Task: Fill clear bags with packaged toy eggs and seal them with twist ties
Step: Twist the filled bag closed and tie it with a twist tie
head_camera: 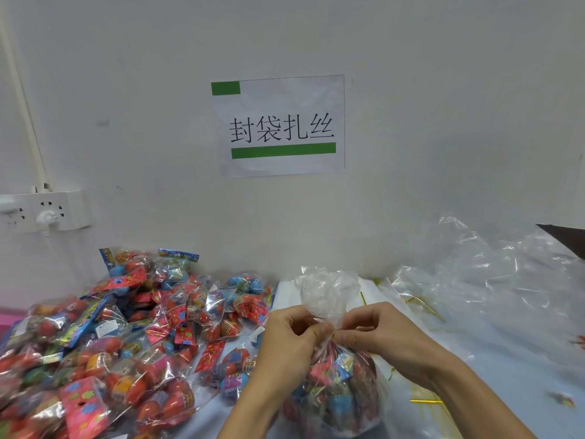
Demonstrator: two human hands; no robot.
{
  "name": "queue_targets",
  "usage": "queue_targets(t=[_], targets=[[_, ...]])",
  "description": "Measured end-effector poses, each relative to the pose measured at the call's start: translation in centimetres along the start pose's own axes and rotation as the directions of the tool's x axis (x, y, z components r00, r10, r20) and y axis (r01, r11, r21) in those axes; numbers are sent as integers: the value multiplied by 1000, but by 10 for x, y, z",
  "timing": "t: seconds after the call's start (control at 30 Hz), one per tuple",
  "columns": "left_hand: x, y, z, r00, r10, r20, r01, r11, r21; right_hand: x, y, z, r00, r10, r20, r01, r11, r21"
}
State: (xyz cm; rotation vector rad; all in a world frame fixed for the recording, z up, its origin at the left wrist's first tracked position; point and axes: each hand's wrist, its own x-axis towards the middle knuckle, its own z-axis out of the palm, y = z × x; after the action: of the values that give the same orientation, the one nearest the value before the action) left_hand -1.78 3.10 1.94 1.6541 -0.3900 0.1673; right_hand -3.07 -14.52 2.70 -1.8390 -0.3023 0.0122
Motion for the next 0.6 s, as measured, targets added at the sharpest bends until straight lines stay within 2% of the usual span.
queue_targets(t=[0.23, 0.47, 0.6], targets=[[-1, 1, 0, 1000, 18, 15, -17, 997, -74, 4, 4, 6, 999, -24, -42, 23, 999, -31], [1, -2, -3, 1000, 20, -4, -20, 998, -55, 5, 5, 6, 998, 5, -62, -8, 999, -42], [2, -3, -5, 999, -39, -30, 36, 995, -94, 4, 2, 5, 997, 34, -65, -36, 999, -35]])
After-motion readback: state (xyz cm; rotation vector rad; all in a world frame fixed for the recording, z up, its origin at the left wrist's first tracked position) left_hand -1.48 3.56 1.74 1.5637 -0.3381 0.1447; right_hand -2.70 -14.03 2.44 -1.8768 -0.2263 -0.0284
